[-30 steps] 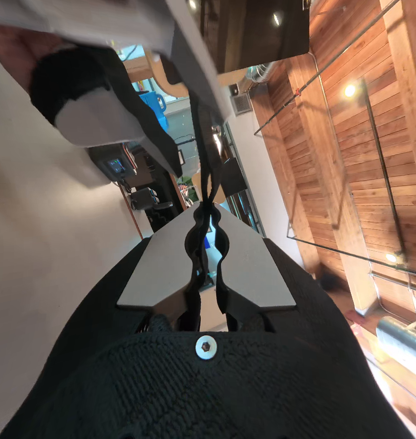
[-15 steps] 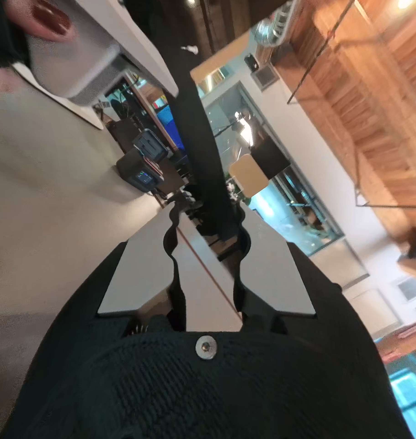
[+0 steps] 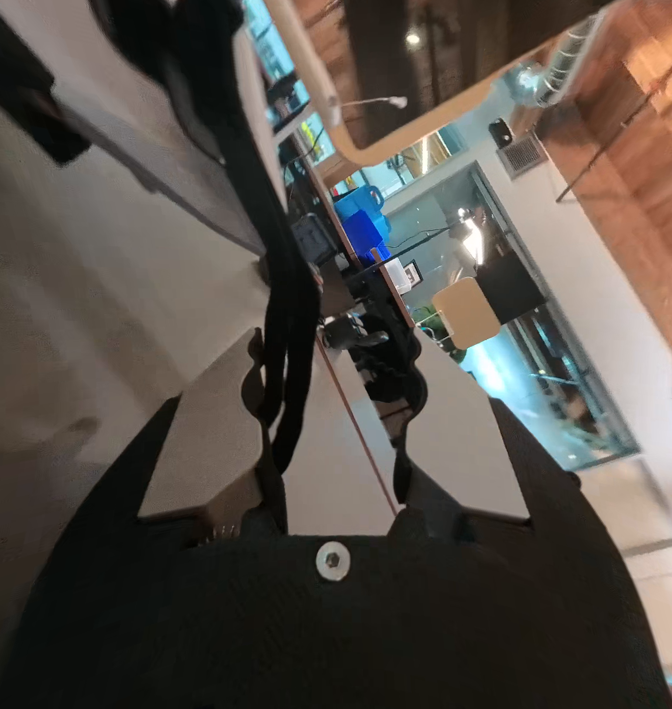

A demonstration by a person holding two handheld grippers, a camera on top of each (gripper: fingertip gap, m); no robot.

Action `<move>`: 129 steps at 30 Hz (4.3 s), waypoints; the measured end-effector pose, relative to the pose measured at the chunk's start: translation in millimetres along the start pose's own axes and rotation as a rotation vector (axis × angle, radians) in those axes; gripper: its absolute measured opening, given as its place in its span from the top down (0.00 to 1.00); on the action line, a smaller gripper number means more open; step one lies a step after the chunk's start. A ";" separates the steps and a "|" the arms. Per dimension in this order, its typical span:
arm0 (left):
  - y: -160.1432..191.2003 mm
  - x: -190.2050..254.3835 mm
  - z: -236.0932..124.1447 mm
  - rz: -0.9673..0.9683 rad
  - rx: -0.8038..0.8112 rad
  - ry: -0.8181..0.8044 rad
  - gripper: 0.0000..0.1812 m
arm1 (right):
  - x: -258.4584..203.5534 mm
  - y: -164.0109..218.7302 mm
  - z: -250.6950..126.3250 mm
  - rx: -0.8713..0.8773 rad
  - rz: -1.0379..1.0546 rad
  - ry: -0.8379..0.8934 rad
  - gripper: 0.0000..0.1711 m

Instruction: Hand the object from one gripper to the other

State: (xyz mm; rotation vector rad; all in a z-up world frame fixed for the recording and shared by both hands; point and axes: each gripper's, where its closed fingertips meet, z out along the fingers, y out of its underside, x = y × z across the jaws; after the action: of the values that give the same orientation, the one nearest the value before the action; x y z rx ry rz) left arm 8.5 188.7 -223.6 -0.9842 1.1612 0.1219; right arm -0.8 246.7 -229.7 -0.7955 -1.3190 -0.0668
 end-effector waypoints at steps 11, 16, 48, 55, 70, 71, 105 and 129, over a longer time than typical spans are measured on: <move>-5.3 -30.9 -4.4 -0.123 0.080 -0.186 0.63 | 29.3 -0.6 -4.7 -0.008 0.442 0.031 0.99; -4.6 -22.1 -3.0 -0.047 0.058 -0.155 0.76 | 42.6 3.0 -7.6 0.142 1.169 -0.138 0.99; 28.1 -70.0 -15.4 -0.488 0.012 -0.318 0.93 | 36.2 10.2 1.3 0.067 1.071 -0.062 0.54; 27.7 -74.5 -20.4 -0.729 0.132 -0.252 0.94 | 20.5 -5.6 3.2 -0.073 0.071 0.153 0.51; 8.3 -77.1 -25.9 -0.687 0.275 -0.279 0.70 | 15.5 0.7 5.1 -0.122 0.206 0.092 0.99; 6.8 -77.4 -26.0 -0.687 0.283 -0.280 0.65 | 17.8 1.3 4.6 -0.110 0.302 0.075 0.99; -15.9 12.6 16.4 -0.899 0.146 0.356 0.91 | 34.7 -66.1 -16.7 0.537 1.632 -0.556 0.99; 12.6 -12.0 14.8 -0.737 0.028 0.134 1.00 | 34.6 -61.2 -18.9 0.444 1.238 -0.364 0.98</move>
State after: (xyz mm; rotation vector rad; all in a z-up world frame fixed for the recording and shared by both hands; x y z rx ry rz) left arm 6.8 211.3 -220.6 -1.3507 0.8519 -0.5533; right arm -4.0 204.3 -170.5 -1.1324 -0.9093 1.3500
